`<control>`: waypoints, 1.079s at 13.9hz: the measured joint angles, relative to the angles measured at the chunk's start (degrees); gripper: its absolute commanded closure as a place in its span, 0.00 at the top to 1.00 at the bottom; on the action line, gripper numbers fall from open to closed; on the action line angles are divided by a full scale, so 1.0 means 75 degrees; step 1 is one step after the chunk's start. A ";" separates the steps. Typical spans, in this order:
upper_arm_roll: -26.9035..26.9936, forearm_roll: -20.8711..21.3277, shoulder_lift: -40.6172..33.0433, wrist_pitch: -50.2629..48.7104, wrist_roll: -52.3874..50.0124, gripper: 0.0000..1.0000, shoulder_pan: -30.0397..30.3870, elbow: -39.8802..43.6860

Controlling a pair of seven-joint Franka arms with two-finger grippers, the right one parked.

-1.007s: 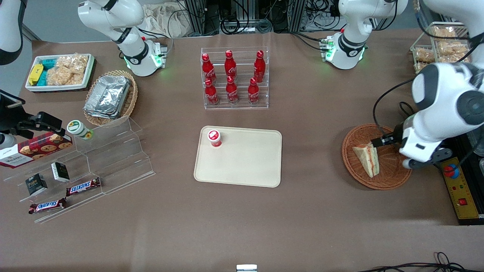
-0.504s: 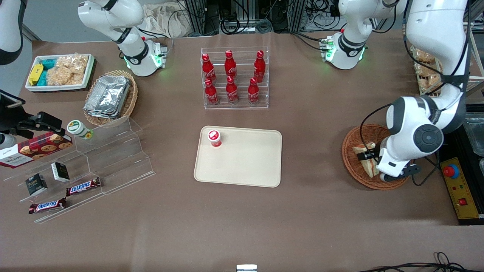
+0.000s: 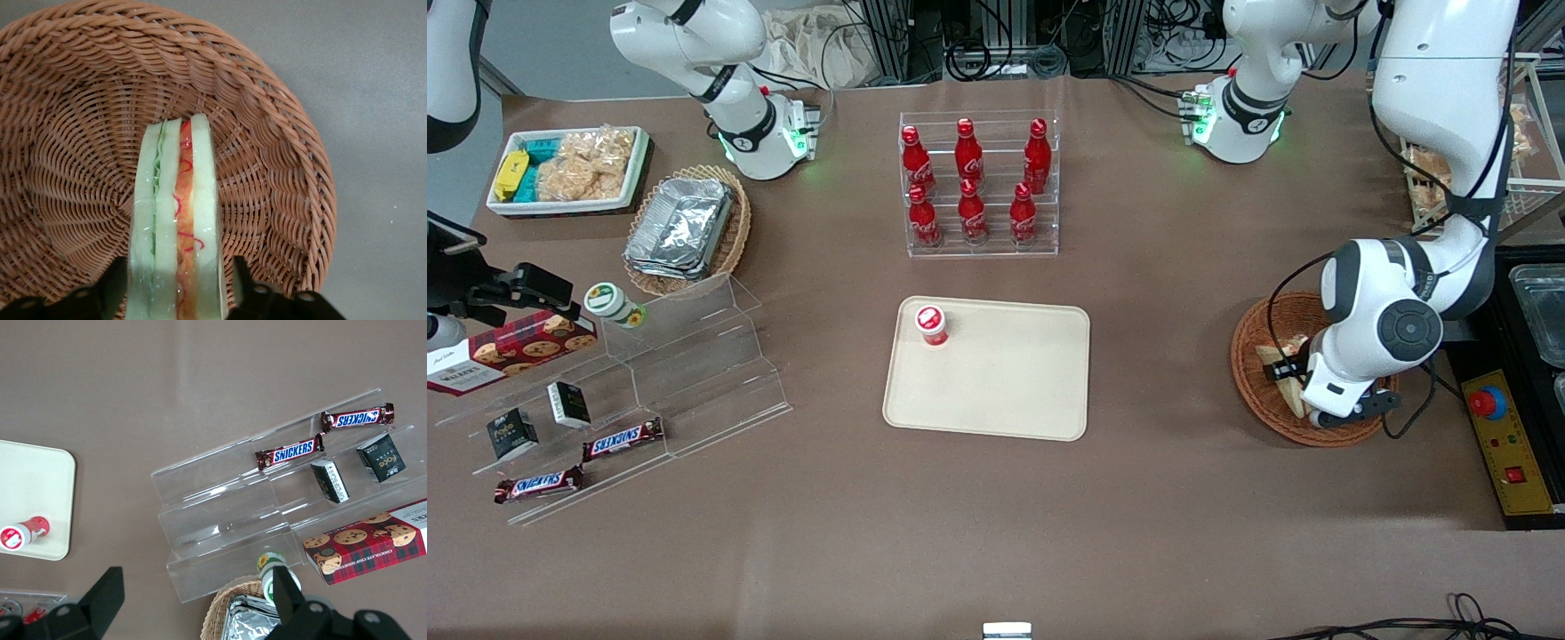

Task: Place sandwich from basket to tray
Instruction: 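Lower the left gripper over the sandwich and close on it, then lift the sandwich out of the basket with the left gripper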

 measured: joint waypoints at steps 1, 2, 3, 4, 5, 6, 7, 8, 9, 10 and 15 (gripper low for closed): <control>0.0002 0.0021 -0.0018 -0.0048 0.0000 0.12 0.0000 0.0001; 0.0004 0.0054 -0.0043 -0.0098 0.0000 0.10 0.0001 0.0005; 0.0006 0.0071 -0.0081 -0.0201 0.0000 0.10 0.0001 0.0030; 0.0007 0.0081 -0.0155 -0.0398 0.0006 0.10 0.0001 0.0098; 0.0008 0.0085 -0.0282 -0.0712 0.0032 0.10 0.0001 0.0248; 0.0009 0.0086 -0.0480 -0.1115 0.0064 0.10 0.0002 0.0451; 0.0011 0.0090 -0.0740 -0.1553 0.0103 0.10 0.0003 0.0677; 0.0012 0.0091 -0.1044 -0.1969 0.0172 0.10 0.0004 0.0894; 0.0013 0.0091 -0.1364 -0.2371 0.0269 0.10 0.0005 0.1105; 0.0013 0.0089 -0.1676 -0.2845 0.0344 0.10 0.0004 0.1347; -0.0153 0.0079 -0.2277 -0.5588 0.0472 0.10 -0.0030 0.3247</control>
